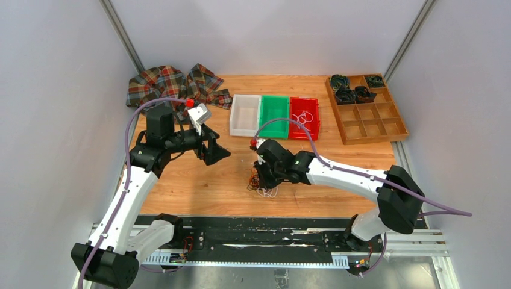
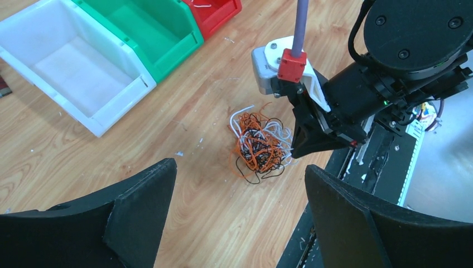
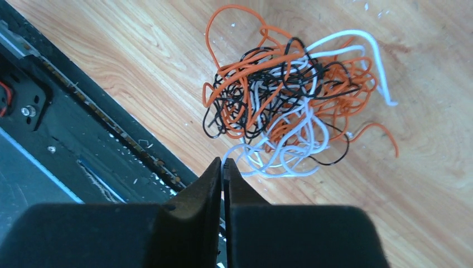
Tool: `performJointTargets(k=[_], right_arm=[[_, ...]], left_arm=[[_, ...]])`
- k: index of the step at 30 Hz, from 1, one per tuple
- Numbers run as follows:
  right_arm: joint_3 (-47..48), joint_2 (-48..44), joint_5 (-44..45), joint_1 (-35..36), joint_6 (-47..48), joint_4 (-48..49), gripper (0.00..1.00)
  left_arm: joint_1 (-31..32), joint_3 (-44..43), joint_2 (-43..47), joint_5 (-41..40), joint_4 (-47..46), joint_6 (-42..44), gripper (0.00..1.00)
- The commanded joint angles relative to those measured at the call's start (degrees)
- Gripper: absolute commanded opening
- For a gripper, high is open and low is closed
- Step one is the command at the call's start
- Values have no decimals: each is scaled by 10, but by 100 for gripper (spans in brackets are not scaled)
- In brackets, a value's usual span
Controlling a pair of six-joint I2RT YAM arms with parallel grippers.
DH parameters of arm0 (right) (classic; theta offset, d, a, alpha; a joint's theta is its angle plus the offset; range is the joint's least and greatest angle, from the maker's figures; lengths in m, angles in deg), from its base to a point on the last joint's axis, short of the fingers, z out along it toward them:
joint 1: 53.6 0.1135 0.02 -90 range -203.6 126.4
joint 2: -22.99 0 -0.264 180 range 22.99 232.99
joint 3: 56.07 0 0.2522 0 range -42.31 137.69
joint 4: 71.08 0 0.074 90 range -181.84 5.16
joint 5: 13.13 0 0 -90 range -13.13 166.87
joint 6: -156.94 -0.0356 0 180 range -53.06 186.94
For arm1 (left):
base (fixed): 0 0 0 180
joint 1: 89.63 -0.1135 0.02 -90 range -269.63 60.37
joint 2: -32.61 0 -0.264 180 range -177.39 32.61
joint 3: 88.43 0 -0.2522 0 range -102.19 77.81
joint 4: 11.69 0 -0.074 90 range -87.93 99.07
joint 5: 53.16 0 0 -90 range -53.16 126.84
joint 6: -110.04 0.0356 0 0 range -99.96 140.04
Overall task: Untangle the cables
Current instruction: Untie the cable.
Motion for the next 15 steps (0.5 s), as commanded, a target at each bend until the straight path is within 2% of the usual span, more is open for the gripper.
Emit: performJointTargets(k=[1,5,11,15], right_arm=[[53,1,41,19,28,-17,1],[113,4,41,28,60,-49,1],[202,9,-19,30,71,-52,0],[230,9,-25,29,72,-52,1]], left_arm=[[3,-12,11,-2,7,6,90],[3,-11,12,-5,7,6,90],[3,-10,15,2,7,3,90],[4,-6,17,1,7,5,90]])
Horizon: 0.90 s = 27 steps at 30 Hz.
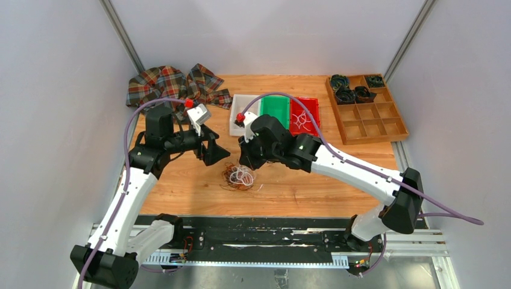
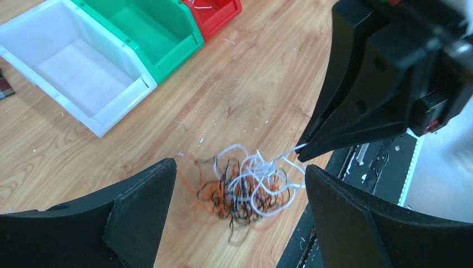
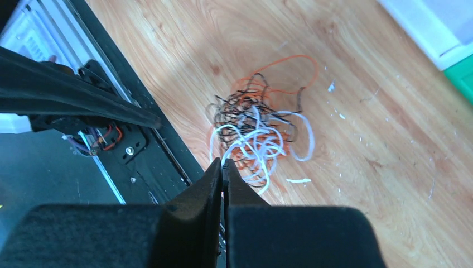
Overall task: Untangle the cables
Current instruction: Untie the cable.
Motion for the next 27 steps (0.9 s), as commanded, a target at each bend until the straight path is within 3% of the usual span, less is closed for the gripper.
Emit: performJointTargets(k=[1,8,16,27], right_arm=[[26,4,-20,9,13,-10,1],[6,3,-46,8,10,17,1],[35,1,-143,8,21,78,1],[4,-24,-240,-12,6,157,1]], left_arm=[[3,-5,13,4,5,5,90],[5,8,13,15,5,7,90],[6,35,15,91,8,26,88],[5,35,17,206,140,190,76]])
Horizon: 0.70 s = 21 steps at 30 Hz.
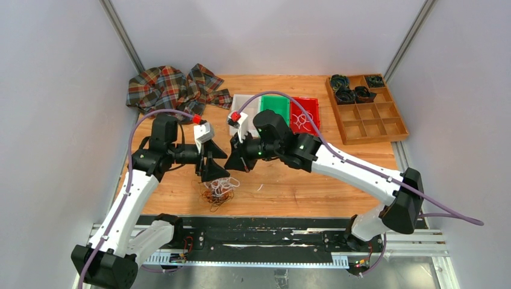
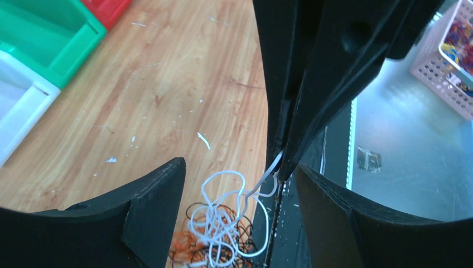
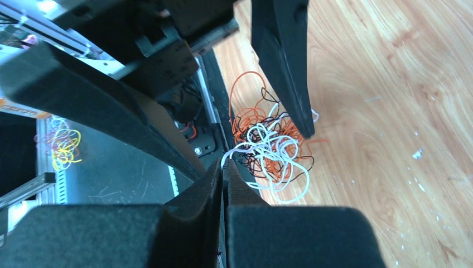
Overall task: Untangle the cables
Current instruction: Untie the cable.
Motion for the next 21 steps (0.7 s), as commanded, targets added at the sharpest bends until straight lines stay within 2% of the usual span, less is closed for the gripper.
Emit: performJointTargets(k=[1,5,7,10,12,14,21], right_arm=[[-7,-25,-66,-11,-7,63,1],[-2,-28,-88,-19,-7,66,1],[-1,-31,-92,-22,-11,70,1],[0,-33,-93,-24,-14,75,1],[-3,-33,-94,-25,-22,83,1],[-7,-30,-98,-26,-31,93,1],[-18,-21,-94,-27,-64,137,1]], left_arm=[[2,-2,7,64,75,95,76],[2,-1,6,59,81,110,77],[2,-1,5,59,81,112,73],[2,-2,4,59,82,113,60],[2,-3,3,60,82,115,48],[2,-6,3,61,83,116,42],[2,-13,3,58,84,113,41]])
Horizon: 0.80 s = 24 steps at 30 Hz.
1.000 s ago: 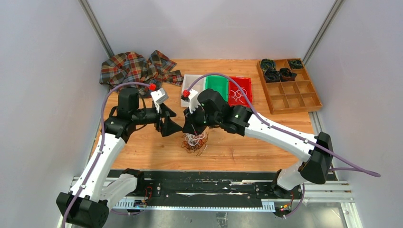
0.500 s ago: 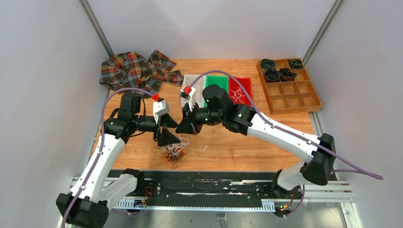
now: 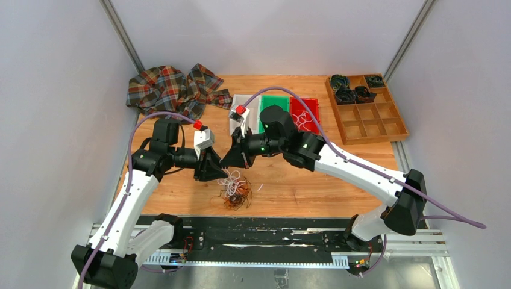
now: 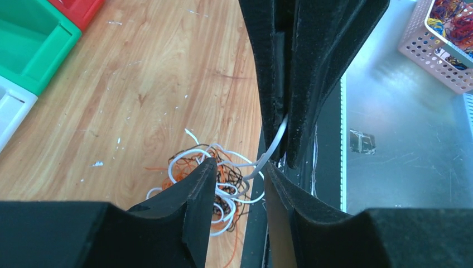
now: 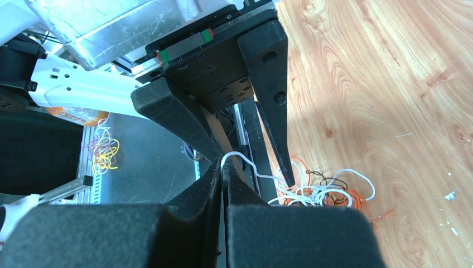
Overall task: Untangle the cables
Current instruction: Untie the cable.
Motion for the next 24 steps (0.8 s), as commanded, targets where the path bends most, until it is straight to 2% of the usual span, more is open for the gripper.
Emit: performJointTargets(k=[1,4,5,6,7,10,14,17,19,22,24], right_arm=[[-3,-5,-8,-7,-31,55,1],[5,4,-2,-8,-34,61,1],[9,5,0,-9,-34,61,1],[9,5,3,-10,-35,62,1],[8,4,7,-12,-36,65,1],[3,-2,16,-17,-39,70,1],[-2,-7,28,-22,-41,75,1],[-14,-19,48,-28,-41,85,2],[-24,-34,66,-37,-40,86,15],[-54,-63,107,-46,-30,87,40],[-102,-88,149,-46,-17,102,54]], left_arm=[[2,-14,2,14,2,6,42],[2,-19,1,21,2,3,55],[2,-19,1,24,2,4,55],[2,-20,2,24,2,5,47],[2,-22,2,20,2,7,35],[2,-29,0,-13,3,15,15],[2,-37,-3,-57,-33,-18,1],[2,-39,-4,-113,-85,-76,1],[2,-44,-4,-135,-109,-108,1],[2,-54,-4,-142,-118,-135,1],[2,-59,-2,-151,-130,-162,1]])
